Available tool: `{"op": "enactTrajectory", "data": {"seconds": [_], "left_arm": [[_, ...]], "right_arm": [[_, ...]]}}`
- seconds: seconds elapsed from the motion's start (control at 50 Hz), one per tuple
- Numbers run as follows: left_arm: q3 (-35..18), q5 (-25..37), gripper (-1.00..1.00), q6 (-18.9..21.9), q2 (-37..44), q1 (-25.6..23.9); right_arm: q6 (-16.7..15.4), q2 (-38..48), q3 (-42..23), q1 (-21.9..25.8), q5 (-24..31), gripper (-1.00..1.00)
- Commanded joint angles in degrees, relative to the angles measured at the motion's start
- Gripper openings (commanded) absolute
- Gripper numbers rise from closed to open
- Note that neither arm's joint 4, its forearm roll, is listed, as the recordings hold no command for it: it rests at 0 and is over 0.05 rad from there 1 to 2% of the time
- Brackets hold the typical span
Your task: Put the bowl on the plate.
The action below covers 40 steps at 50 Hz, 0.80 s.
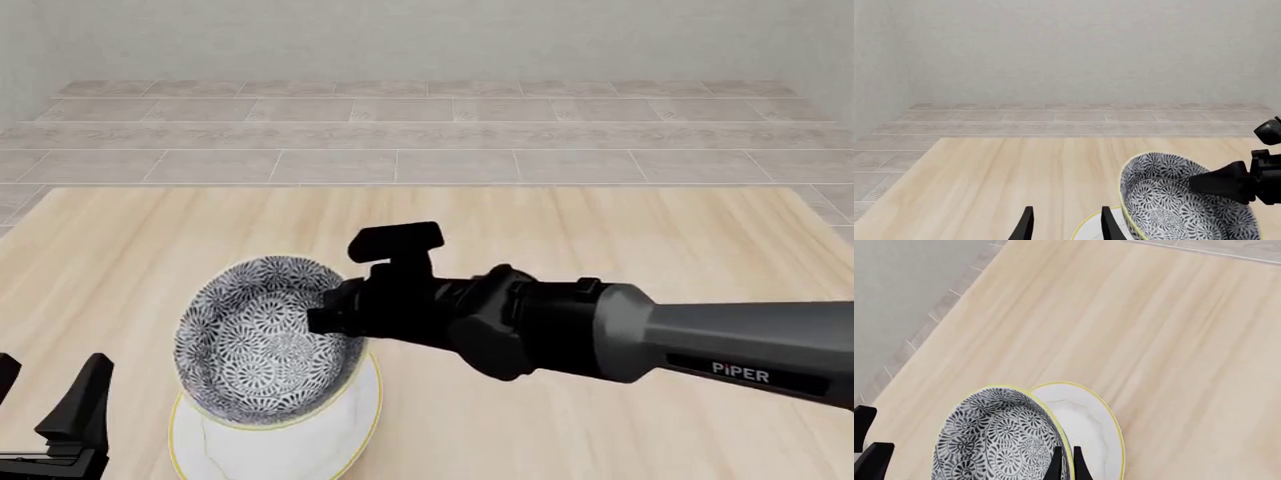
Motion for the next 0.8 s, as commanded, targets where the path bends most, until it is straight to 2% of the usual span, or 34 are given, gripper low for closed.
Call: {"op": "enactTrajectory", "data": {"seconds": [0.02, 0.8], "left_arm": [[0.0, 0.0, 1.00, 0.0, 0.0, 0.0], [0.0, 0.0, 1.00, 0.0, 0.0, 0.0]], "right_arm": [[0.4, 0.7, -0.5, 0.5, -0.4, -1.00], [1.1, 3.2, -0.3, 1.3, -2.4, -1.00]]}}
